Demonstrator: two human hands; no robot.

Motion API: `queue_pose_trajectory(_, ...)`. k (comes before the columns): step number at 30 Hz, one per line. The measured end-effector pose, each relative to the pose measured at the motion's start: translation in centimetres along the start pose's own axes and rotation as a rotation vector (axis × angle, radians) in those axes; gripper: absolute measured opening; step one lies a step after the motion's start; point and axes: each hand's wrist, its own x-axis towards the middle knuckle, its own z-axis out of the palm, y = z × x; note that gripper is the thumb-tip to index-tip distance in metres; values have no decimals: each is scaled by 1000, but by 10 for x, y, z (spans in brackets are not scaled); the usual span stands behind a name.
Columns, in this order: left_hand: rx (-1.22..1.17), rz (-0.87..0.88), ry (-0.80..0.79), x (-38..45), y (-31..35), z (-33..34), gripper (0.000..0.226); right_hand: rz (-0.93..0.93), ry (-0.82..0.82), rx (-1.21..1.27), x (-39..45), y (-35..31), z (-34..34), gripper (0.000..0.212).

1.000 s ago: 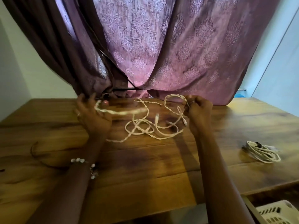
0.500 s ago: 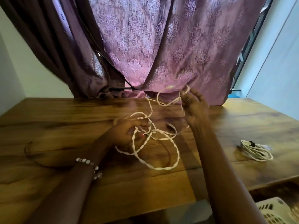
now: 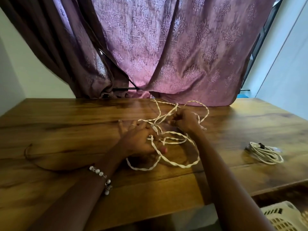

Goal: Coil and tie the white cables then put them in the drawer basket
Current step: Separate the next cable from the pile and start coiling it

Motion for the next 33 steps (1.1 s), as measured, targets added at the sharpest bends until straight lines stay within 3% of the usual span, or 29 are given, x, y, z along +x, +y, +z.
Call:
queue_pose_trajectory(3, 17, 27, 62, -2, 7, 4, 40, 36, -32, -295, 3, 10, 4, 16)
queue_pose_trajectory(6, -194, 70, 200, 5, -4, 2, 7, 60, 17, -325, 4, 18, 5, 15)
queue_pose_trajectory(9, -813, 94, 286, 3, -22, -13, 17, 66, 82, -321, 4, 22, -5, 21)
queue_pose_trajectory(12, -926, -27, 454, 1, -53, -23, 29, 49, 155, -310, 7, 22, -17, 28)
queue_pose_trajectory(14, -1018, -118, 485, 1, -68, -27, 28, -42, 177, -362, 8, 15, -25, 30)
queue_pose_trajectory(18, -1547, -278, 581, -4, -70, -51, 29, -368, 341, -272, 6, 16, -35, 33)
queue_pose_trajectory(21, -1839, -281, 563, -9, -86, -63, 21, -318, 484, -191, 3, 30, -34, 23)
queue_pose_trajectory(22, -1899, -276, 535, -10, -90, -64, 13, -238, 447, -131, 3, 33, -32, 21)
queue_pose_trajectory(24, -1967, -292, 513, -9, -93, -61, 6, -85, 220, -22, -2, 33, -22, 27)
queue_pose_trajectory(26, -1964, -333, 501, -5, -86, -59, 18, -60, -3, -4, -5, 29, -7, 29)
queue_pose_trajectory(28, -1983, -357, 498, -1, -80, -57, 27, -71, -145, 120, -14, 17, 4, 14)
queue_pose_trajectory(30, -2026, -347, 506, 1, -81, -56, 28, -100, -241, 170, -19, 7, 6, 19)
queue_pose_trajectory(33, -2098, -328, 498, -1, -88, -55, 20, 2, -385, 342, -21, 2, 4, 22)
